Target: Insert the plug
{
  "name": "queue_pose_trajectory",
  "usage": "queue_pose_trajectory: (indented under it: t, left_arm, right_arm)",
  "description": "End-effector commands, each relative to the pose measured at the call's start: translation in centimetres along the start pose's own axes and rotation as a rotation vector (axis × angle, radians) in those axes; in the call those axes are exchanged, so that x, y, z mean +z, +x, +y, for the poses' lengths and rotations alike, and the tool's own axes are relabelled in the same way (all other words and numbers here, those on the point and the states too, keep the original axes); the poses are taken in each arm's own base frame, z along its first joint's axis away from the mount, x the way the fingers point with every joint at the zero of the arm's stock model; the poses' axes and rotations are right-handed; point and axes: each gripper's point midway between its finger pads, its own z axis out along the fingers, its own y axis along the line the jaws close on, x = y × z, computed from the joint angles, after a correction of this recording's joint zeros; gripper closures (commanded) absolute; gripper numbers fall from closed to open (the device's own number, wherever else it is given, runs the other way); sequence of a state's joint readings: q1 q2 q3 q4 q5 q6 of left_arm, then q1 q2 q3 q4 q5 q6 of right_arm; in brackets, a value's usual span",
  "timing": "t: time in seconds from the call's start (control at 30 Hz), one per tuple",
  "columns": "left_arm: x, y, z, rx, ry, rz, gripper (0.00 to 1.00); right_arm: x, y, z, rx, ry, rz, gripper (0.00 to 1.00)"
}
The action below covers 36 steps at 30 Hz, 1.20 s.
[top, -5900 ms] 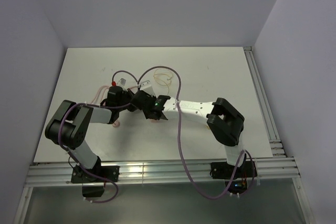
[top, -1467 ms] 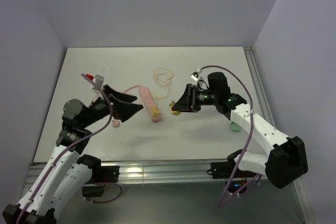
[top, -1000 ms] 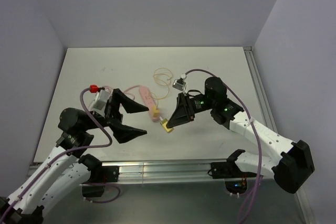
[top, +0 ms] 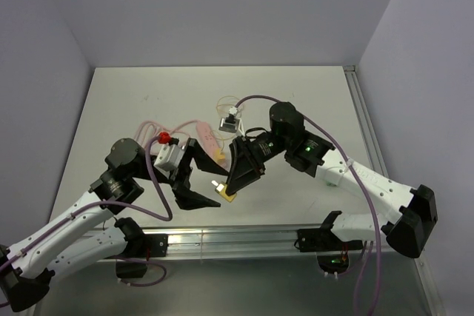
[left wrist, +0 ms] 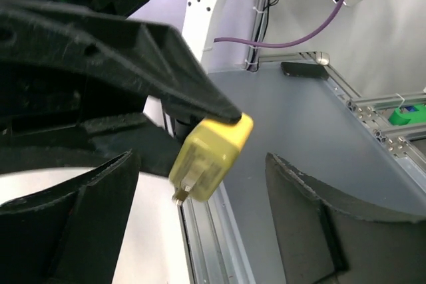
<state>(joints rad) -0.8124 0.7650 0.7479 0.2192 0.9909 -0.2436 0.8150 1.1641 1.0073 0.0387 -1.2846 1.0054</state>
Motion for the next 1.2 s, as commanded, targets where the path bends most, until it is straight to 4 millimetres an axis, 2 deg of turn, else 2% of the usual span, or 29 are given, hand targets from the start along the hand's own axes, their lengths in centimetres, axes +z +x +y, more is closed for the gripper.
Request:
queue_pose_trajectory:
  t: [0.0, 0.17, 0.3, 0.5, 0.6, 0.8, 0.83, 0.87, 0.93, 0.97, 1.0, 1.03, 1.07, 1.17]
  left_arm:
    - [-0.1, -1.9, -1.7, 0.092, 0.073, -0.033, 0.21]
    - [0.0, -1.7, -2.3, 0.077, 0.116, -0.025, 0.37]
    - [-0.1, -1.7, -2.5, 0.078, 0.125, -0.017, 0.42]
    - [-0.1, -1.5, -2.6, 0.064, 0.138, -0.005, 0.43]
    - [0.0, -1.6, -2.6, 0.061, 0.143, -0.003, 0.50]
    - [-0.1, -2.3, -2.6, 0.068, 0.125, -0.010, 0.70]
    - [0.0, -2.4, -2.6, 0.064, 0.123, -0.008, 0.90]
    - [0.0, -2.2, -2.4, 0.046, 0.116, 0.004, 0.97]
    - [0.1, -2.7, -2.0, 0.046, 0.089, -0.002, 0.99]
    - [0.0, -2.7, -1.7, 0.030, 0.061, -0.001, 0.99]
    - [0.1, -3.0, -1.2, 0.028, 0.028, -0.008, 0.99]
    - [0.0, -3.0, -1.1, 0.025, 0.014, -0.009, 0.99]
    - [-0.1, -3.1, -1.0, 0.016, -0.001, -0.014, 0.99]
    - [-0.4, -3.7, -0.4, -0.003, -0.073, -0.034, 0.99]
  right_arm:
    - [0.3, -0.5, 1.6, -0.047, -0.027, 0.029, 1.00]
    - [0.6, -1.0, 1.7, -0.046, -0.038, 0.035, 1.00]
    - [0.8, -1.1, 1.7, -0.041, -0.046, 0.040, 1.00]
    - [0.9, -1.3, 2.2, -0.037, -0.061, 0.054, 1.00]
    - [1.0, -1.4, 2.5, -0.033, -0.069, 0.058, 1.00]
    - [1.2, -1.9, 2.4, -0.027, -0.068, 0.061, 1.00]
    - [1.2, -2.1, 2.5, -0.030, -0.069, 0.057, 1.00]
    - [1.2, -2.2, 2.4, -0.029, -0.062, 0.056, 0.90]
    - [1.3, -2.6, 2.7, -0.062, -0.052, 0.043, 0.79]
    - [1.3, -2.6, 2.3, -0.078, -0.035, 0.040, 0.61]
    - [1.2, -2.8, 2.1, -0.077, -0.018, 0.034, 0.52]
    - [1.1, -3.8, 2.3, -0.103, 0.015, -0.010, 0.46]
    - [0.8, -3.7, 1.1, -0.098, 0.072, -0.015, 0.35]
    - [-0.5, -5.3, -0.4, -0.151, 0.202, -0.108, 0.26]
